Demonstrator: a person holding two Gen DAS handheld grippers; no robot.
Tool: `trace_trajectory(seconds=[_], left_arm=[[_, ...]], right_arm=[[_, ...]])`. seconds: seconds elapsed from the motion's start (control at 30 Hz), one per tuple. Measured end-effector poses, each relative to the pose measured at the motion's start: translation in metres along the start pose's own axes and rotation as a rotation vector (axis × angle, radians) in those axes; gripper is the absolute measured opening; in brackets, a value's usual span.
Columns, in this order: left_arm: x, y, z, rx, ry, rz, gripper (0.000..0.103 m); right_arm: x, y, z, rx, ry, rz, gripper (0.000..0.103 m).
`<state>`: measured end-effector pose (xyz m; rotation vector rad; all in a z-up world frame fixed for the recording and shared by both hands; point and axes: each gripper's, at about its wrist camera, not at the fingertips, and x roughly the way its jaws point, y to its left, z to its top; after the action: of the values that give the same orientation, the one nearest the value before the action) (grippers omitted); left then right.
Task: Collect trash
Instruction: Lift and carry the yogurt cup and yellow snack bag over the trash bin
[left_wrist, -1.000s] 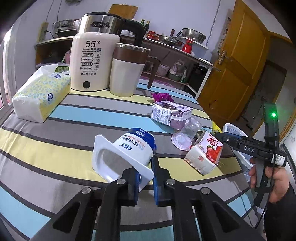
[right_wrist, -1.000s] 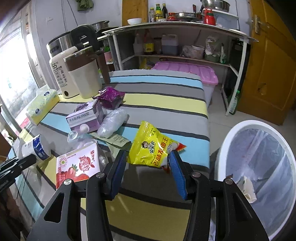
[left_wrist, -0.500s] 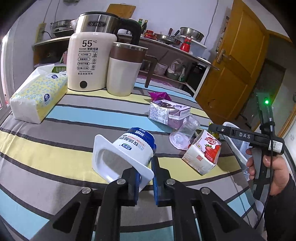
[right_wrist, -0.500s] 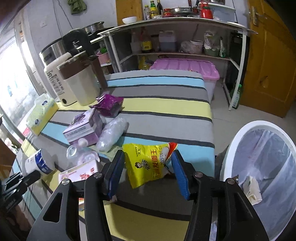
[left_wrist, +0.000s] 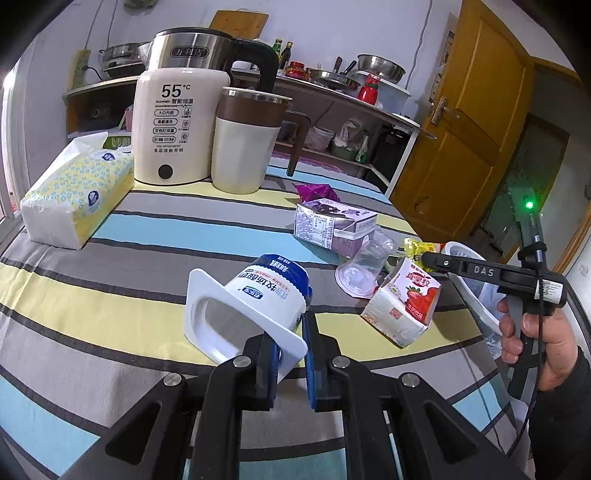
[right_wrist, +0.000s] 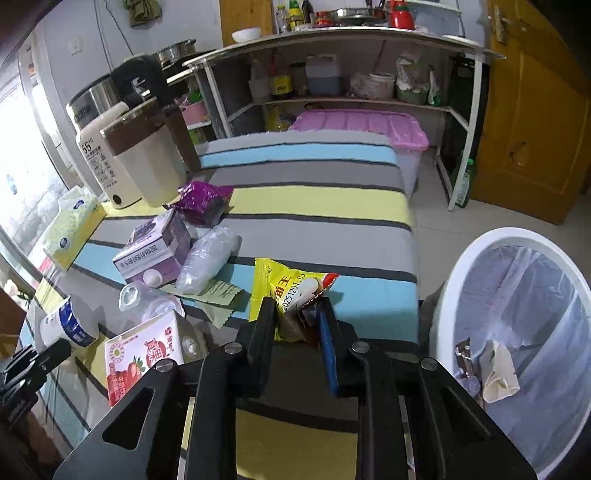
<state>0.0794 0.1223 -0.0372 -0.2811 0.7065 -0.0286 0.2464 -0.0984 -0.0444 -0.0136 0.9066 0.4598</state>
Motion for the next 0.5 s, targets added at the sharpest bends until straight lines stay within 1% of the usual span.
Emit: trace_trajectory(seconds=[0.2,0.33,0.5], left_arm=[[-0.009,-0.010,0.001,0.016,-0.014,-0.007,0.012],[-0.017,-0.021,0.004,0.039,-0.031,-0.014,0.012],[-0.025,-0.042,0.007,0.075,-0.047,-0.041,0.012]], right_arm=[[-0.015,-0.004,-0.007,0.015,-0.025,0.015,0.023],[-0.035,-0.006,-0.015,0.032,-0.052,0.029,0.023],[-0.059,-0.010,-0.029,0.045,-0.070,0.040,0.023]])
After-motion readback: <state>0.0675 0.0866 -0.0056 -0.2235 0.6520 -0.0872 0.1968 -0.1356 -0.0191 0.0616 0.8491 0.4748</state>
